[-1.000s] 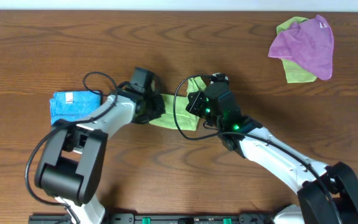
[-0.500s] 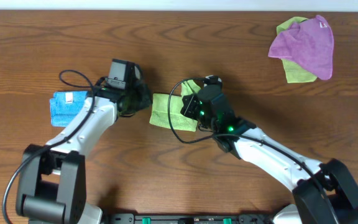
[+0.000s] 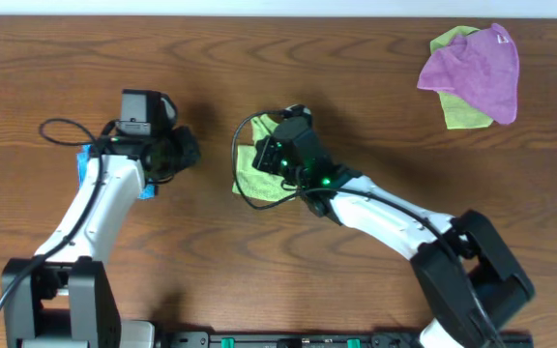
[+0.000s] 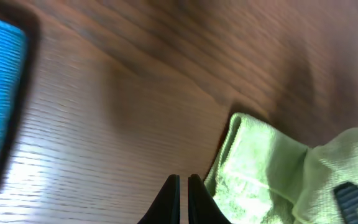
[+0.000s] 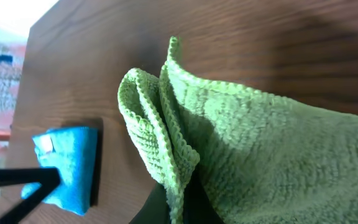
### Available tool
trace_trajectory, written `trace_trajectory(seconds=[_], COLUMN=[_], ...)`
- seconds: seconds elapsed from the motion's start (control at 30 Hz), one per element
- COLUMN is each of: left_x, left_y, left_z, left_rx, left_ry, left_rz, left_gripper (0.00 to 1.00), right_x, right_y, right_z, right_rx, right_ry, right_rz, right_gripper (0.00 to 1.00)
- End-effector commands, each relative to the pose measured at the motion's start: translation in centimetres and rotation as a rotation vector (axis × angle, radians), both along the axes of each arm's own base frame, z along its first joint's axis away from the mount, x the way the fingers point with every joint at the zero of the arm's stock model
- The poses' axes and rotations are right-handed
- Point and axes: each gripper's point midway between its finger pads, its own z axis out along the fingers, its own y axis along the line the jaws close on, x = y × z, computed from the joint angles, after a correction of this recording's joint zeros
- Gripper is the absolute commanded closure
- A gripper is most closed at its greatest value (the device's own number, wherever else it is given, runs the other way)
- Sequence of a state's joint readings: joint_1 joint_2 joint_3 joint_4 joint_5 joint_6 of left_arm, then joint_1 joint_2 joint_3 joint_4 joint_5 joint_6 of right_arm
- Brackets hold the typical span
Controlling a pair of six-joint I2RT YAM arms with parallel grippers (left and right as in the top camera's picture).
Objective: Fold the cloth
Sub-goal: 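Release the folded cloth and lift both grippers away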
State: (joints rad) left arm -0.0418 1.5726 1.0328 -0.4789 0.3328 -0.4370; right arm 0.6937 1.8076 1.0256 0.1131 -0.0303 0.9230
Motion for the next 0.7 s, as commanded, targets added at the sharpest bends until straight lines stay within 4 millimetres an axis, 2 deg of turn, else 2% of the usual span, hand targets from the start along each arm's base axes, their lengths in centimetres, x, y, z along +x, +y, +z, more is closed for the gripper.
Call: trace_trajectory(seconds=[0.0, 0.17, 0.3, 0.33, 0.4, 0.5, 0.6, 0.67], left_x=[0.3, 0.4, 0.4, 0.3, 0.4, 0.4, 0.4, 0.4], left_y=[0.8, 1.0, 1.0, 1.0, 1.0, 1.0, 1.0, 1.0], left_z=[1.4, 2.0, 2.1, 2.1, 2.1, 2.1, 2.1, 2.1], left_rx=[0.015, 0.015, 0.015, 0.014, 0.014, 0.015, 0.014, 0.014], left_ry=[-0.041, -0.057, -0.059, -0.059, -0.059, -0.059, -0.059, -0.059], left_rz=[0.002, 0.009, 0.009, 0.009, 0.009, 0.009, 0.009, 0.009], left_gripper=[0.92, 0.92, 0.92, 0.91, 0.91, 0.91, 0.91, 0.91], right_x=[-0.9, -1.8, -1.9, -2.0, -2.0, -1.9, -1.5, -1.2], right_y=[1.3, 1.6, 1.7, 1.8, 1.8, 1.9, 2.4, 2.7], right_z=[-0.8, -1.9, -2.0, -2.0, -2.0, -1.8, -1.0, -0.5], right_rx=[-0.022, -0.051, -0.057, -0.058, -0.06, -0.06, -0.036, -0.018], right_ry=[0.01, 0.039, 0.036, 0.034, 0.032, 0.021, -0.012, -0.03], right_rz=[0.047, 0.061, 0.065, 0.067, 0.07, 0.077, 0.081, 0.081], right_gripper=[0.99, 0.99, 0.97, 0.91, 0.7, 0.31, 0.12, 0.1])
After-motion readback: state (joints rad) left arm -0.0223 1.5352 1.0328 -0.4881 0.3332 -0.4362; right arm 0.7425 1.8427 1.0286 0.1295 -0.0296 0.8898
